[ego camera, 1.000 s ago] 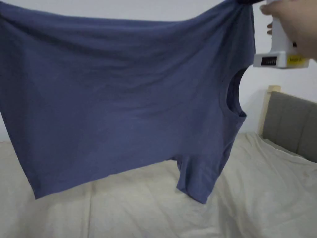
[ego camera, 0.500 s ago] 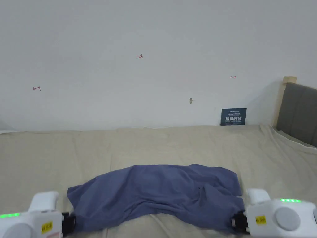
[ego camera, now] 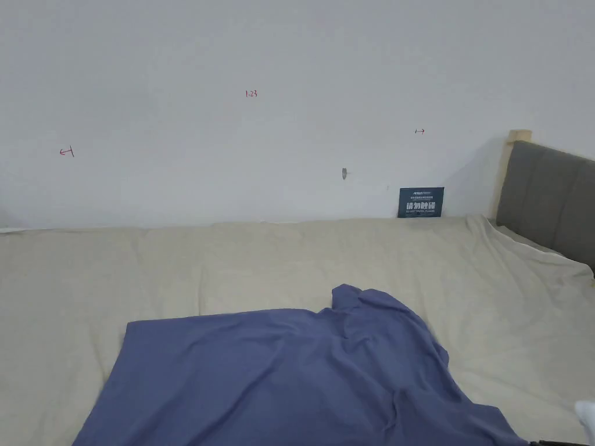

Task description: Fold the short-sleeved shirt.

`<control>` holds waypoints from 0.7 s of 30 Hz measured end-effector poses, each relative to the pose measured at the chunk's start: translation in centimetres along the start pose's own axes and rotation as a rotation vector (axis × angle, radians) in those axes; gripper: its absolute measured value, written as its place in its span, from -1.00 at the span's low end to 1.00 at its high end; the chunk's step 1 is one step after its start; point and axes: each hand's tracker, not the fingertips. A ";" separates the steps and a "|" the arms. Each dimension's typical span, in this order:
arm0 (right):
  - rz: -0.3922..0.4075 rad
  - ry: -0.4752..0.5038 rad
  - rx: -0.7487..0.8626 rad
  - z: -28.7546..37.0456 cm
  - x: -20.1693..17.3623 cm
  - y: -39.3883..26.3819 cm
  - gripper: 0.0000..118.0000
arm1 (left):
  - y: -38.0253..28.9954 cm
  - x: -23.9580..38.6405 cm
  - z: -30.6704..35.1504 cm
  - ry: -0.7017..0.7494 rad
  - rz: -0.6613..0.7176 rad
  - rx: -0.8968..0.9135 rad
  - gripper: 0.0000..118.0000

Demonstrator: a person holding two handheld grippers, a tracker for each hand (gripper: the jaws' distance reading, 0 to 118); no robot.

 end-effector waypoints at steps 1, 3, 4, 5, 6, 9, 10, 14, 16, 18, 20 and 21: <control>-0.002 0.002 -0.006 0.6 0.1 -0.6 -0.97 | -0.4 0.0 0.6 -0.003 0.002 -0.001 -0.94; -0.001 -0.005 -0.030 1.6 0.3 -1.9 -0.97 | -1.2 0.1 1.7 -0.008 0.021 -0.015 -0.94; 0.002 -0.002 -0.045 1.9 0.4 -2.6 -0.97 | -1.8 0.0 2.1 -0.003 0.033 -0.023 -0.94; 0.005 -0.006 -0.061 2.2 0.4 -3.2 -0.97 | -2.3 -0.1 2.3 -0.006 0.048 -0.033 -0.94; 0.009 -0.014 -0.082 2.3 0.5 -4.0 -0.97 | -3.0 -0.2 2.4 -0.011 0.059 -0.047 -0.94; -0.001 -0.021 -0.126 2.3 0.4 -5.8 -0.97 | -4.9 -0.2 2.2 -0.005 0.034 -0.110 -0.94; -0.015 -0.022 -0.138 2.0 0.4 -6.4 -0.97 | -5.6 0.0 2.0 -0.007 0.025 -0.145 -0.94; 0.006 -0.041 -0.218 0.2 0.1 -7.7 -0.97 | -7.1 0.4 1.0 0.028 -0.040 -0.198 -0.94; 0.025 -0.059 -0.261 -0.9 0.4 -8.2 -0.91 | -7.4 0.3 0.5 0.039 -0.052 -0.216 -0.94; 0.035 -0.080 -0.300 -1.7 0.0 -8.4 -0.30 | -7.5 0.3 0.1 0.041 -0.052 -0.236 -0.79; 0.073 -0.085 -0.345 -2.1 0.1 -8.9 -0.12 | -7.8 0.3 0.0 0.049 -0.046 -0.248 -0.72; 0.078 -0.080 -0.355 -2.2 -0.2 -9.3 0.21 | -8.0 0.3 0.0 0.064 -0.042 -0.240 -0.48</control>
